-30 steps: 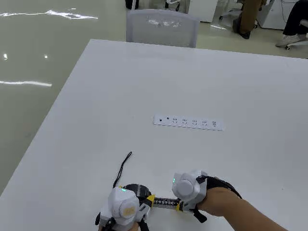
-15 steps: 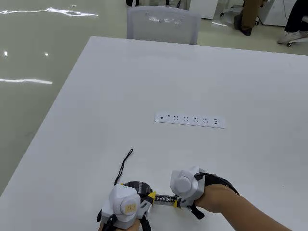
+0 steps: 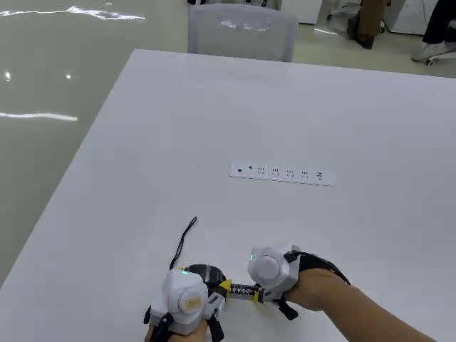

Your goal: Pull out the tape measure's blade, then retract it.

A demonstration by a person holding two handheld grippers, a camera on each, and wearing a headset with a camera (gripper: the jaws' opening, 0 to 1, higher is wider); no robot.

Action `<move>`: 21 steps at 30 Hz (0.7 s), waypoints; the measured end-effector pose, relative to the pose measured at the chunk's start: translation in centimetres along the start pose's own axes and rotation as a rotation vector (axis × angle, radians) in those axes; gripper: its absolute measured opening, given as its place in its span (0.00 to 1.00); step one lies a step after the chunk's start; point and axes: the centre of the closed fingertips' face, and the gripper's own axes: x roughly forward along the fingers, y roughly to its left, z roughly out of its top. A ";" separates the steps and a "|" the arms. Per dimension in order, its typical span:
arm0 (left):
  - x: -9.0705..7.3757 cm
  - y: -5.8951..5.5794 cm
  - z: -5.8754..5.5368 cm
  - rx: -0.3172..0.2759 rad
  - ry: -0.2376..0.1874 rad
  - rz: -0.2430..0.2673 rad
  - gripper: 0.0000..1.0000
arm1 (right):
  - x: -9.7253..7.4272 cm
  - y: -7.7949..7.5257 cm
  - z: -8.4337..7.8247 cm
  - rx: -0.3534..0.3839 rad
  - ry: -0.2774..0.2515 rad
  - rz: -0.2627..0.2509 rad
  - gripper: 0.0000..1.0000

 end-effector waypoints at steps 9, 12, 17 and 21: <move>-0.3 -0.1 0.2 -0.002 -0.001 -0.001 0.58 | 0.3 -0.1 0.4 -0.009 -0.003 0.003 0.14; -0.3 -0.1 0.2 -0.001 -0.002 0.000 0.58 | 0.4 -0.1 0.6 -0.012 -0.006 0.004 0.14; -0.4 -0.1 0.3 -0.001 -0.002 -0.002 0.58 | 0.4 0.0 1.0 -0.006 -0.029 0.020 0.13; -0.5 -0.2 0.3 -0.003 -0.003 -0.003 0.58 | 0.1 0.2 1.3 -0.008 -0.033 0.018 0.13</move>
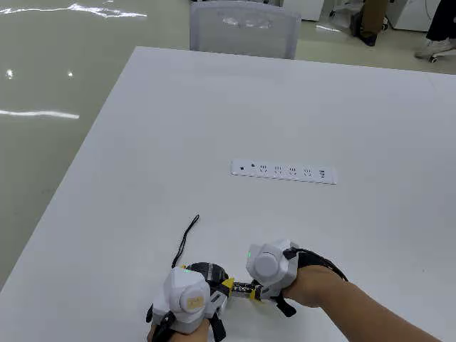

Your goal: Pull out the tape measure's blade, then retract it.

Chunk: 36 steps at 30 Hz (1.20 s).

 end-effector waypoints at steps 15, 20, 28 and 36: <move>0.1 0.0 0.0 -0.008 -0.002 -0.008 0.58 | 0.7 -0.1 0.5 -0.008 -0.014 0.002 0.13; 0.0 0.0 0.1 -0.011 -0.005 -0.012 0.58 | 0.4 0.1 0.8 -0.011 -0.023 0.003 0.13; -0.2 -0.1 0.1 -0.017 -0.009 -0.012 0.58 | 0.7 0.0 1.2 -0.012 -0.042 0.003 0.13; 0.0 0.0 0.0 -0.017 -0.010 -0.013 0.58 | 1.0 0.0 1.7 -0.015 -0.037 0.000 0.13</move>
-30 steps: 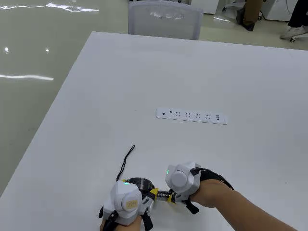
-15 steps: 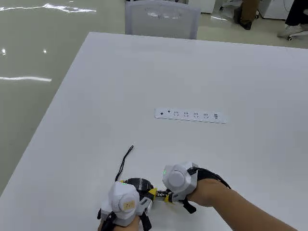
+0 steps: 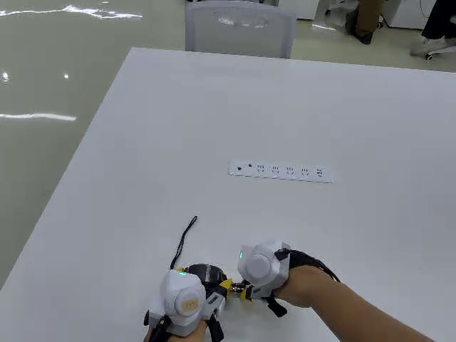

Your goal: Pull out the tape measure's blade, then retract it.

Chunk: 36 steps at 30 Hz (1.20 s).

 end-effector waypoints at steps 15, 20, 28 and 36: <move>0.1 0.1 -0.3 0.001 0.000 -0.012 0.58 | 0.5 0.3 1.1 0.005 -0.024 0.004 0.14; 0.0 0.0 -0.3 0.003 0.000 -0.012 0.58 | 0.2 0.4 1.4 -0.013 -0.034 0.005 0.14; 0.0 0.1 -0.2 0.004 0.001 -0.014 0.58 | 0.4 0.4 1.6 -0.016 -0.083 0.009 0.15; 0.0 0.0 -0.1 0.006 0.000 -0.017 0.58 | 0.5 0.3 1.3 -0.024 -0.081 -0.010 0.16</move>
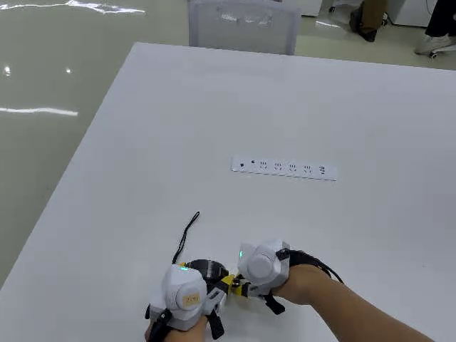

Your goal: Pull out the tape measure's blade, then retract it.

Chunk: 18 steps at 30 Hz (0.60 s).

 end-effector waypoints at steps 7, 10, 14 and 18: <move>0.1 0.0 -0.1 -0.001 0.002 -0.004 0.58 | 0.0 -0.1 0.1 0.012 -0.014 0.004 0.14; 0.1 0.1 -0.1 -0.001 0.002 -0.003 0.58 | 0.2 -0.2 0.1 -0.008 0.007 0.017 0.14; 0.2 0.2 -0.1 -0.006 0.003 -0.003 0.58 | -0.1 0.0 0.5 -0.013 -0.005 0.031 0.14; 0.3 0.2 -0.1 -0.007 0.004 -0.004 0.58 | -0.4 0.1 0.9 -0.024 -0.007 0.037 0.14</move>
